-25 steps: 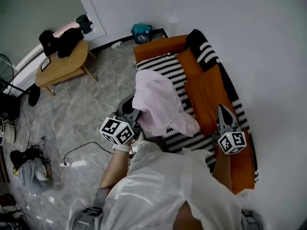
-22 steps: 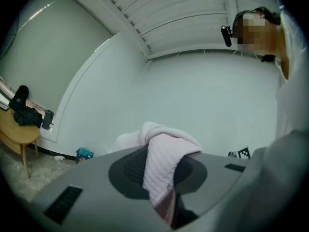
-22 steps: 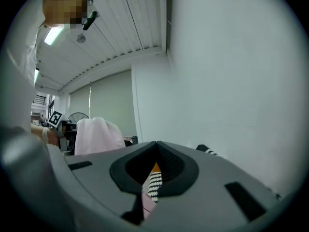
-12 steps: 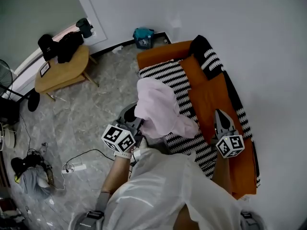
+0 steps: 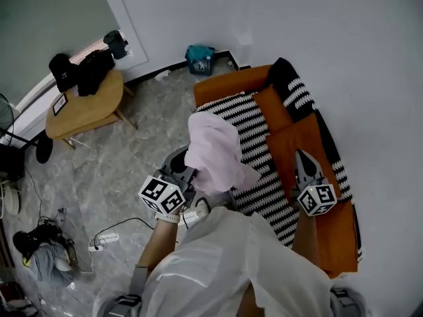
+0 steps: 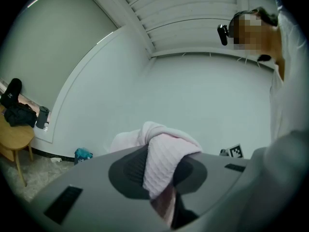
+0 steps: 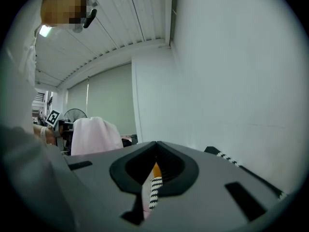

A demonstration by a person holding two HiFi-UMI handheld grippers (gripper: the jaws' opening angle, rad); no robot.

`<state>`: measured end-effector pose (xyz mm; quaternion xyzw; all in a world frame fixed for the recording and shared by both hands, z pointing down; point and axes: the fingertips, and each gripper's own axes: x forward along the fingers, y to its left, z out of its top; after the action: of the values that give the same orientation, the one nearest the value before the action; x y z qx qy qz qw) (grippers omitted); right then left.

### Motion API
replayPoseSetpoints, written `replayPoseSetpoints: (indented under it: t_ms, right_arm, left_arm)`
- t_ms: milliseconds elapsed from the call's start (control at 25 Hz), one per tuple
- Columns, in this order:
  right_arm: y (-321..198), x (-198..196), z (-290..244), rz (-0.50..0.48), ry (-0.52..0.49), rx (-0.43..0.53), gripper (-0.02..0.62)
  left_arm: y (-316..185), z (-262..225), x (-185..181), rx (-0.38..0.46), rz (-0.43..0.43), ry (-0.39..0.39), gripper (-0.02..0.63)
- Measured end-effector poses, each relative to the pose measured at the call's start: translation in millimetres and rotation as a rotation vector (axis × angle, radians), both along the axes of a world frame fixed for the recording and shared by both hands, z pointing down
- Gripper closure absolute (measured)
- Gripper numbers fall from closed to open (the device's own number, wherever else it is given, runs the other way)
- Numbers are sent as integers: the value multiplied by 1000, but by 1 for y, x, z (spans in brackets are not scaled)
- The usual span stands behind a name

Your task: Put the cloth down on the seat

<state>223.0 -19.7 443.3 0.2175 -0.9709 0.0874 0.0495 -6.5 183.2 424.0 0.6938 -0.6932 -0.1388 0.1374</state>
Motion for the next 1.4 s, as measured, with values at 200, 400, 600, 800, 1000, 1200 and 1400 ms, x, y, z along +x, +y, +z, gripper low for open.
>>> replayPoseSetpoints:
  t_ms: [200,400,600,800,1000,1200,1400]
  right_arm:
    - [2,-42,-9,27,-8,24,584]
    - [-1,-70,-2,28,20,18,584]
    - [-31,-104,5,22,34,14,584]
    - [-75,-141,0,14,-5,7,584]
    - [-118,-168,-4,-13,-26,13,584]
    - [-147,-176,2,-13,-24,9,584]
    - [-167,-162,8,38,-10,-11,584]
  left_arm:
    - [0,-2,-40,4,43,-14,520]
    - [-11,4,-72,4,59,-1,520]
    - [-41,6,-107,9,55,32,520]
    - [-77,1,-130,-13,67,38,520]
    - [-126,-8,-148,-18,88,-5,520]
    - [-162,-5,-168,-2,75,7,520]
    - [-212,0,-180,-11,128,38,520]
